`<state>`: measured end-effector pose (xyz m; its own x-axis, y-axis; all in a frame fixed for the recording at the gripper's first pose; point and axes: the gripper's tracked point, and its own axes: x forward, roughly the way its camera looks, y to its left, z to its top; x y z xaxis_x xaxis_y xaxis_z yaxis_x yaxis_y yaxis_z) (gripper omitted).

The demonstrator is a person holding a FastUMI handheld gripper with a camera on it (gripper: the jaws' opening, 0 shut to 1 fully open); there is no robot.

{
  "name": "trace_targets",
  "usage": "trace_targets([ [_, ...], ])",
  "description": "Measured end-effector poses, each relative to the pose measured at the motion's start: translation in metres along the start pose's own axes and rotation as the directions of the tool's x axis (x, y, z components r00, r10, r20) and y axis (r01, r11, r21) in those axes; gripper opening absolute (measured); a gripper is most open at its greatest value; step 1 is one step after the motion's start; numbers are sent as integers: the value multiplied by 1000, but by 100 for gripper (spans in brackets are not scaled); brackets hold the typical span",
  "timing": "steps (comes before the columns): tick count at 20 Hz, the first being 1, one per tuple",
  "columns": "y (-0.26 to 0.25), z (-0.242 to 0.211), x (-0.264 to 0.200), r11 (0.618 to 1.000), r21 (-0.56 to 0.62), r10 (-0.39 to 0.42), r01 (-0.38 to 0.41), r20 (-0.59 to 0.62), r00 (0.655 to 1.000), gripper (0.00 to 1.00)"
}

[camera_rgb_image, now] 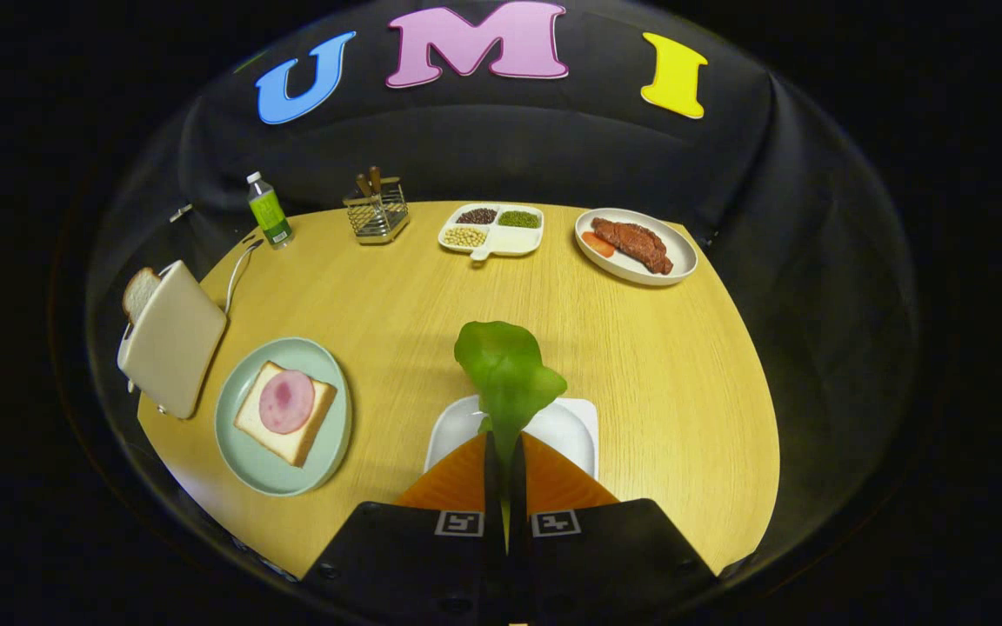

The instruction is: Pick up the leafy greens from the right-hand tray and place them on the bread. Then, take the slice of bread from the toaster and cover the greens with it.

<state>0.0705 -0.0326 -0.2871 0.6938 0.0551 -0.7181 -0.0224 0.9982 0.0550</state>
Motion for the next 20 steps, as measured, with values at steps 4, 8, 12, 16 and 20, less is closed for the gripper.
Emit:
trace_targets([
  [4,33,18,-27,999,-27,28,-27,21,999,5],
  [8,78,37,-45,997,-30,70,-69,48,996,5],
  [12,137,38,-53,986,-36,162,-161,41,986,5],
  [16,182,30,-40,977,-52,208,-207,30,978,5],
  [20,217,18,-20,968,-36,248,-247,1,969,6],
])
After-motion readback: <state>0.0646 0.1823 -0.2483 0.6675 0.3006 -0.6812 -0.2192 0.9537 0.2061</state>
